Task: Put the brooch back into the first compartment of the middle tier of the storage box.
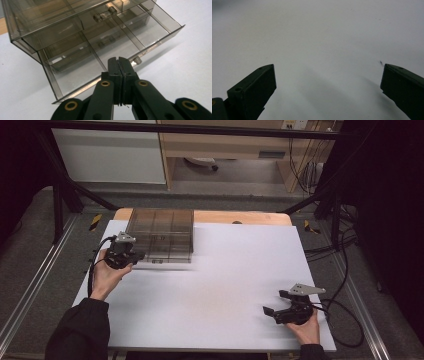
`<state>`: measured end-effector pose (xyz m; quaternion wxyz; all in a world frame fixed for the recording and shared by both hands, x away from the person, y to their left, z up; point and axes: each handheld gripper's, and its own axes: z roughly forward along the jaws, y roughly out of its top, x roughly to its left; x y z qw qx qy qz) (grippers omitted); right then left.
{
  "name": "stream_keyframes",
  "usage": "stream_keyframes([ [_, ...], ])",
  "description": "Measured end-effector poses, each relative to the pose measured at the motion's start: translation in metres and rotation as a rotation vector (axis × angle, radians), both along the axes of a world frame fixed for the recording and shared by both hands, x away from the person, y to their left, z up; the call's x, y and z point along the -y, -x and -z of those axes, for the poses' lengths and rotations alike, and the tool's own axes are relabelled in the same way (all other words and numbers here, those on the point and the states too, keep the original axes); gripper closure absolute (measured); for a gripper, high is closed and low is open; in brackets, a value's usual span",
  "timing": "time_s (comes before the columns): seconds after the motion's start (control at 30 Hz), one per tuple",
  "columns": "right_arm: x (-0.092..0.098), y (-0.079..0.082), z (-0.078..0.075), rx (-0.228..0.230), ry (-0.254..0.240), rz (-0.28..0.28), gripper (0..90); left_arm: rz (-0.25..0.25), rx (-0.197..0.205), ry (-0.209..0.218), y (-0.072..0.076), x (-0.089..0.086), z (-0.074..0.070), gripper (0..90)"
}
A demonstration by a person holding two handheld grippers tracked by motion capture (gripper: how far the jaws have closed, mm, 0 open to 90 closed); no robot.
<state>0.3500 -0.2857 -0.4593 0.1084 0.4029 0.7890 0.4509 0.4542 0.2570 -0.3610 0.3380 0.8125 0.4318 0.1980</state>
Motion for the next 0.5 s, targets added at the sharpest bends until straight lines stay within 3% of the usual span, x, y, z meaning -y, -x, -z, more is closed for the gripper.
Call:
stream_keyframes([
  [0.5,0.000,0.000,0.000,-0.001,-0.001,0.000,0.5,-0.045,-0.007,-0.016,-0.022,-0.004,0.006,88.8],
])
